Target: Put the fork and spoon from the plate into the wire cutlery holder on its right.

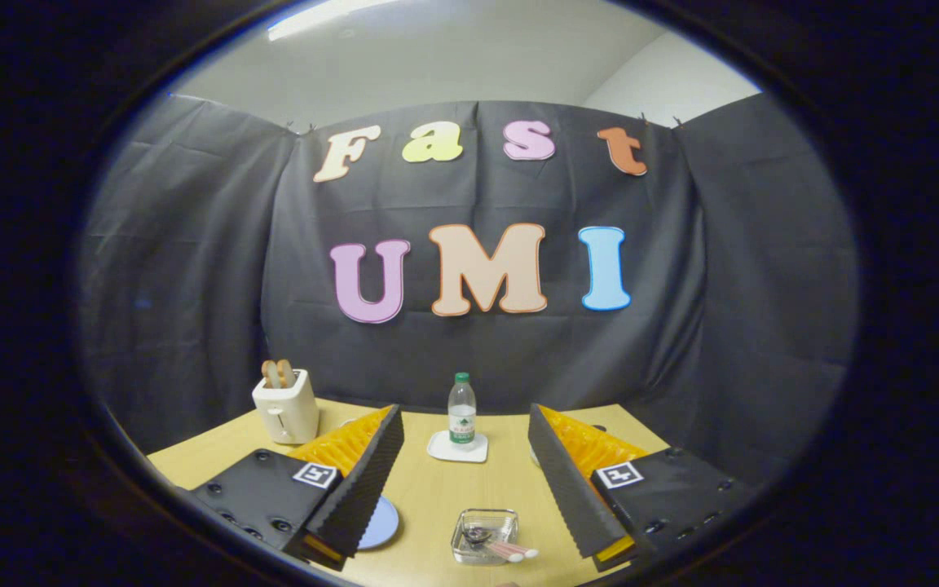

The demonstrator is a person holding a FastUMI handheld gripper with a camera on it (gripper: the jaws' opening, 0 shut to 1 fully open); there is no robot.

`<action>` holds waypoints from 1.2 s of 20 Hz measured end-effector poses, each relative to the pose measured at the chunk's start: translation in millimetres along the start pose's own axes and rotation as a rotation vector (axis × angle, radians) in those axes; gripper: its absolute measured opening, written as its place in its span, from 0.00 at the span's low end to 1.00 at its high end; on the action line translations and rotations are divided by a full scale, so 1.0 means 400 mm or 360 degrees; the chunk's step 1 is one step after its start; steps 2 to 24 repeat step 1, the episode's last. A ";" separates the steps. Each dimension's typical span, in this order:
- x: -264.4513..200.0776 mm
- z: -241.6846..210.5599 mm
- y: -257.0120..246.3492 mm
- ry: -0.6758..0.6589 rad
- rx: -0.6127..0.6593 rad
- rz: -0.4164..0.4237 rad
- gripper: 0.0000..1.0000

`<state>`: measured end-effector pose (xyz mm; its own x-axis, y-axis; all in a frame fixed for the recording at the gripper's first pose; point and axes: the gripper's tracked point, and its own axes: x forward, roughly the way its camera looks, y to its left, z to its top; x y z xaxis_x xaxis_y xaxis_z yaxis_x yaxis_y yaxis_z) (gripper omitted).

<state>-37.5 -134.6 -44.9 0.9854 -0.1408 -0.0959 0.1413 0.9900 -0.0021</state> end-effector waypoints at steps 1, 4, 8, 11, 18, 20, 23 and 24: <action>0.004 0.019 -0.011 -0.0034 -0.0018 -0.0021 0.99; 0.004 0.019 -0.011 -0.0034 -0.0018 -0.0021 0.99; 0.004 0.019 -0.011 -0.0034 -0.0018 -0.0021 0.99; 0.004 0.019 -0.011 -0.0034 -0.0018 -0.0021 0.99; 0.004 0.019 -0.011 -0.0034 -0.0018 -0.0021 0.99; 0.004 0.019 -0.011 -0.0034 -0.0018 -0.0021 0.99; 0.004 0.019 -0.011 -0.0034 -0.0018 -0.0021 0.99; 0.004 0.019 -0.011 -0.0034 -0.0018 -0.0021 0.99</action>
